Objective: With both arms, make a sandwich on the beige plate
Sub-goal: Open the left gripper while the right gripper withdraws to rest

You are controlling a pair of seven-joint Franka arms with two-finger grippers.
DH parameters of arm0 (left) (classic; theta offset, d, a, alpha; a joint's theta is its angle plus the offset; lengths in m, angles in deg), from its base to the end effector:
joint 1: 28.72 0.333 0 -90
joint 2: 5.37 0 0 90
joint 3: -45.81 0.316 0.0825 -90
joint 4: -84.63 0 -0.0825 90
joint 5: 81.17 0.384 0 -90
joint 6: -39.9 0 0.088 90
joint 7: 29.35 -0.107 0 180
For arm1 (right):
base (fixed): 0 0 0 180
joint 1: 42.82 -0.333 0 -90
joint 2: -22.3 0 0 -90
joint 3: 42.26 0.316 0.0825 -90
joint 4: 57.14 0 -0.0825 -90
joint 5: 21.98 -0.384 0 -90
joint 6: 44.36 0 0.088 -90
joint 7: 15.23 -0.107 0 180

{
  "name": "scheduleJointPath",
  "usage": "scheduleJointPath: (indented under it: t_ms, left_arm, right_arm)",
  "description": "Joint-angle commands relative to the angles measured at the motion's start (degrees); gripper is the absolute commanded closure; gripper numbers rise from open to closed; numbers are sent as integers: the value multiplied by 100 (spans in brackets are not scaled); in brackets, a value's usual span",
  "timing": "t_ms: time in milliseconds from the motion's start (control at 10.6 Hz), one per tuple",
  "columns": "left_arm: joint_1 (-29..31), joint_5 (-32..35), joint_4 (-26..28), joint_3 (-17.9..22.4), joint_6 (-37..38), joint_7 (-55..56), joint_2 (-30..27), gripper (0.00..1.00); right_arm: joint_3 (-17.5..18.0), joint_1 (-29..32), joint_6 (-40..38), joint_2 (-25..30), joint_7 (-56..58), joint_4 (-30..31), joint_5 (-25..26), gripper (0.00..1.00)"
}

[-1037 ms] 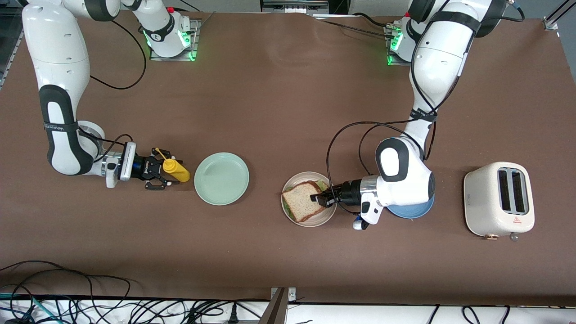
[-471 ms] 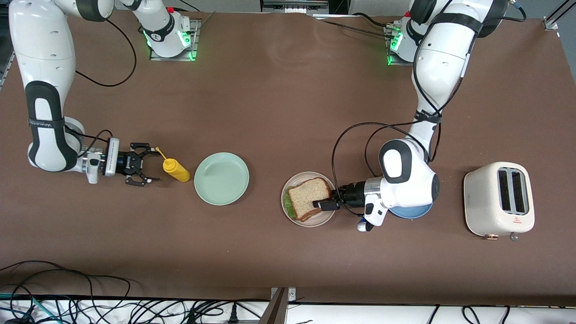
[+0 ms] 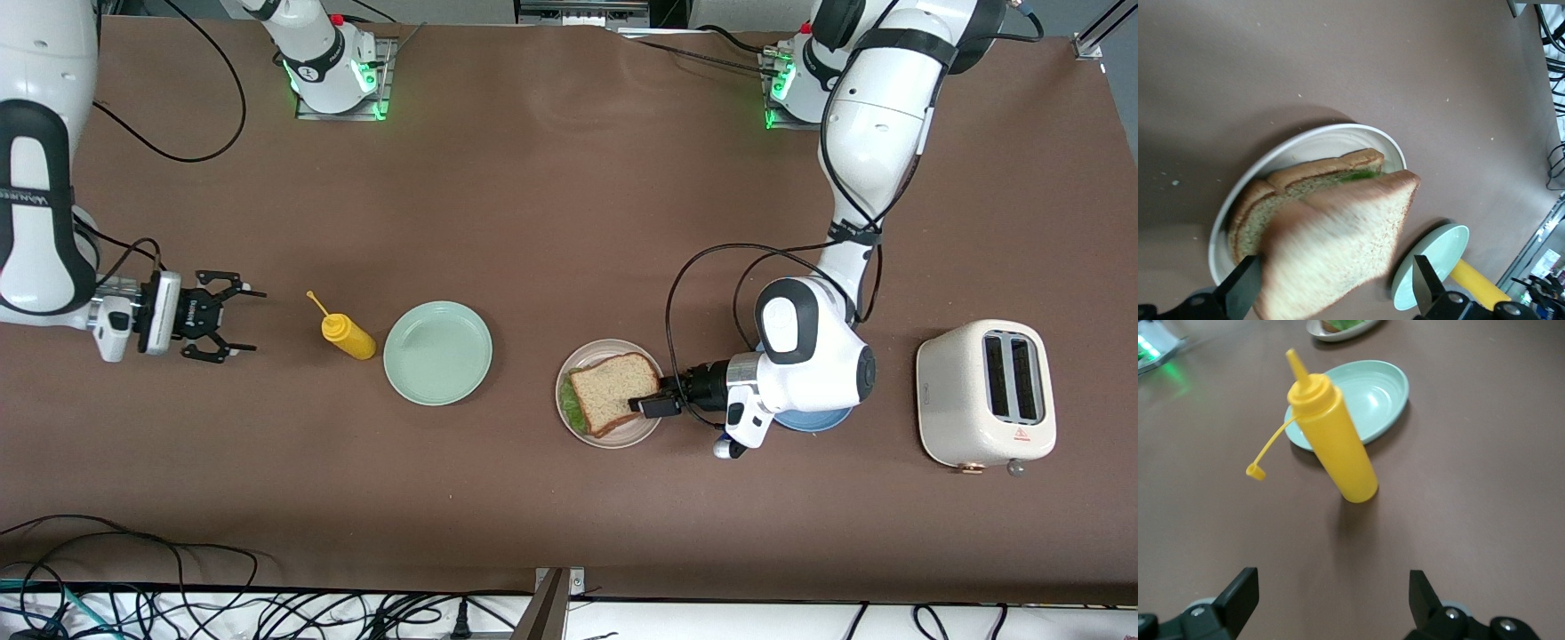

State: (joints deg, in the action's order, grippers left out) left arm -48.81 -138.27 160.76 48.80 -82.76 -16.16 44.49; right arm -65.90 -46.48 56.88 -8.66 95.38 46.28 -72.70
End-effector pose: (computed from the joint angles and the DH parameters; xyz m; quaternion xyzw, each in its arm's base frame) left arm 0.7001 -0.2625 0.2177 0.8966 0.2311 -0.1210 0.3578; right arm 0.5951 -0.1272 0.2477 -0.7775 -0.5127 -0.1630 0.3256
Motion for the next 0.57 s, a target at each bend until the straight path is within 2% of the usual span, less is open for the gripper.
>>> scheduleJointPath:
  t_ms: [0,283,471]
  left_arm:
    - [93,217,25,0,84,8,-81,0]
    - [181,243,8,122,311,8,-143,0]
    - [198,969,-36,167,583,43,-231,0]
  right_arm:
    - [263,41,281,633,-1702,100,875,0]
    - [746,111,352,1258,-4040,91,2526,0]
    - [940,207,326,1435,-5158,73,3074,0]
